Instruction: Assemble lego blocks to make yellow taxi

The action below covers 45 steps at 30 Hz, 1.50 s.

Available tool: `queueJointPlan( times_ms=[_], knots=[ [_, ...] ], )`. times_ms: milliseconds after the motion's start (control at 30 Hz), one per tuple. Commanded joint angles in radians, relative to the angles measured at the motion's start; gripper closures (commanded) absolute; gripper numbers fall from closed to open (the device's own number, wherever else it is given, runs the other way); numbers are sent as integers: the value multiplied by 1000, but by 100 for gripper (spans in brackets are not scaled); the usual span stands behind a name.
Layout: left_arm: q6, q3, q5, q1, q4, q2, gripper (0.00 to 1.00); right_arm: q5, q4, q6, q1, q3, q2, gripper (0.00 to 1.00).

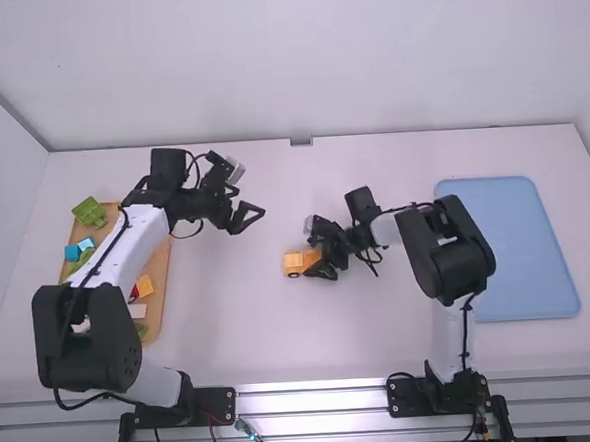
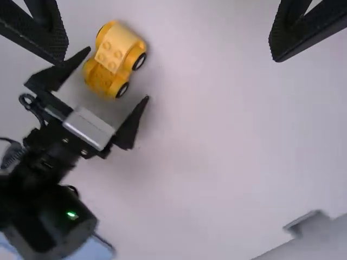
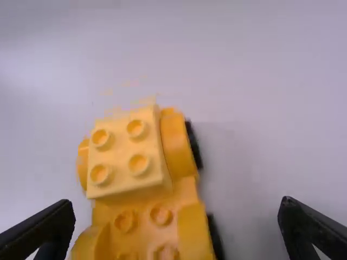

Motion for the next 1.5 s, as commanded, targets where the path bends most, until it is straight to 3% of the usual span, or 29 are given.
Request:
queueJointPlan(
  times_ms=[0,200,333,467,633,867,1033,1100,1200,1333,1467],
  knots=[
    [-236,-4,-14,41,1,-12,1,221,-150,-31,6,33,-39,1],
    [-290,-4,-49,146,-56,-12,1,403,-428,-44,-17,130,-143,1],
    [-504,5,-325,250,-228,-12,1,506,-515,-22,-41,179,-201,1],
    [-640,10,-573,325,-404,-12,1,604,-520,50,-58,203,-260,1],
    [-649,8,-748,359,-476,-11,1,663,-521,42,-56,233,-307,1],
    [-534,-6,-803,357,-453,31,0,684,-519,42,-33,249,-331,1],
    [-568,-20,-870,359,-409,100,1,759,-520,46,-3,249,-332,1],
    [-567,-20,-872,359,-406,142,19,808,-520,45,22,249,-332,1],
    [-568,-21,-871,364,-391,177,37,857,-517,45,48,249,-332,1],
    [-578,-27,-835,395,-391,204,50,921,-516,43,82,249,-332,1],
    [-654,-60,-880,440,-387,204,54,916,-499,43,82,249,-332,1]
  ],
)
